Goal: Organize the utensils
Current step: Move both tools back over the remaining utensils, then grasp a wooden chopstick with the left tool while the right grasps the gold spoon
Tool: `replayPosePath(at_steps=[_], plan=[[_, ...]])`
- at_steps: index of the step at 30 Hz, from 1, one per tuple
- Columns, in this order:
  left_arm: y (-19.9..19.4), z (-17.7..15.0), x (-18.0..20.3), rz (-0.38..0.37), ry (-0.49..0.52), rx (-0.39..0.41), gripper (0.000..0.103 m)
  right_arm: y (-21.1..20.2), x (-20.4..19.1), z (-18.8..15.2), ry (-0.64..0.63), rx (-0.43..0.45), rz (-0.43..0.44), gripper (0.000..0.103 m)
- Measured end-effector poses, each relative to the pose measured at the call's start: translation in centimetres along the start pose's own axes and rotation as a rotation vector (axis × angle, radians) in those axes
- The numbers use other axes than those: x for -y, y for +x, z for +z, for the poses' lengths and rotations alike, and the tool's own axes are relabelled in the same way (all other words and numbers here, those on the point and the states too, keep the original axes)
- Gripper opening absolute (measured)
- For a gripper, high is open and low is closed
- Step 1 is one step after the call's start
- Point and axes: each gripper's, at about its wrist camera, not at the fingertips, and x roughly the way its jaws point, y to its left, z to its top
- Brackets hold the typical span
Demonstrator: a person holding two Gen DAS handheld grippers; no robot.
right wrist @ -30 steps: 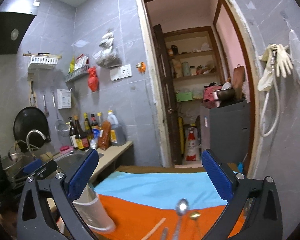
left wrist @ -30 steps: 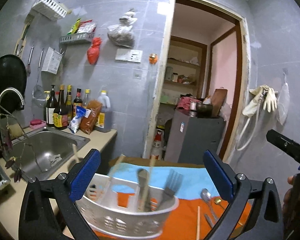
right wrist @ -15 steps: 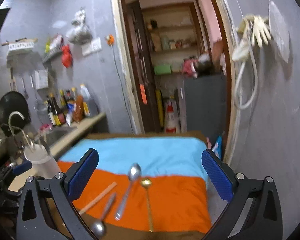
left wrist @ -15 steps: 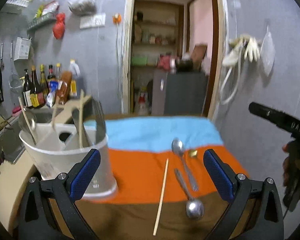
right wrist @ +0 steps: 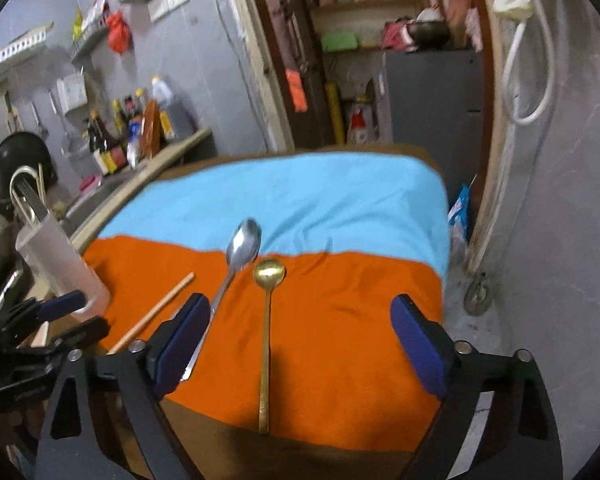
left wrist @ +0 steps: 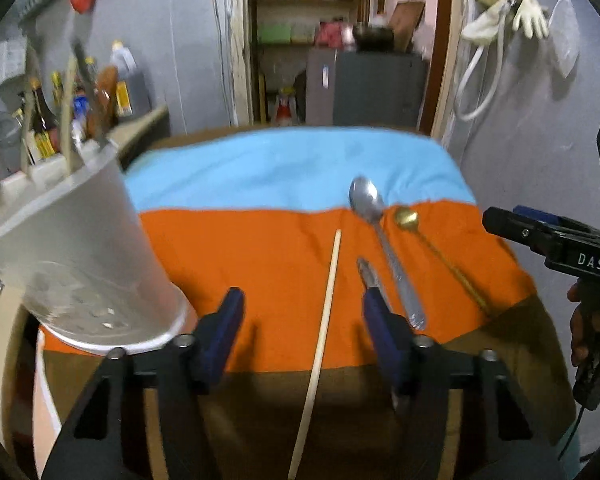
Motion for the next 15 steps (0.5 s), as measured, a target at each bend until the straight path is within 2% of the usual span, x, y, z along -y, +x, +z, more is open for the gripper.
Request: replayPosePath(at_steps=[2, 4, 5, 9, 13, 15], plan=[[1.3, 0.2, 0.0, 0.003, 0.013, -0.043, 0.042, 1.1, -0.1, -0.1, -0.017, -0.037, 0.011, 0.085], [2.3, 0.5, -0.1, -0.004, 0.023, -0.072, 0.037, 2.0, -0.3, -0.1, -0.033, -0.066, 0.015, 0.08], [2.8, 0.7, 0.0, -0.013, 0.024, -0.089, 0.037, 2.5, -0.4, -0.1, -0.041, -0.083, 0.022, 0.076], [4.1, 1.0, -0.1, -0.02, 0.037, -0.138, 0.035, 4.5, -1.1, 0.5, -0.073, -0.129, 0.031, 0.071], [4.7, 1.5, 0.0, -0.01, 0.083, -0.157, 0.035, 6.8, -1.7, 1.5, -0.112, -0.183, 0.032, 0.06], [5.0, 1.5, 0.0, -0.014, 0.092, -0.17, 0.035, 7.6, -1.8, 1.7, -0.128, -0.207, 0.031, 0.059]])
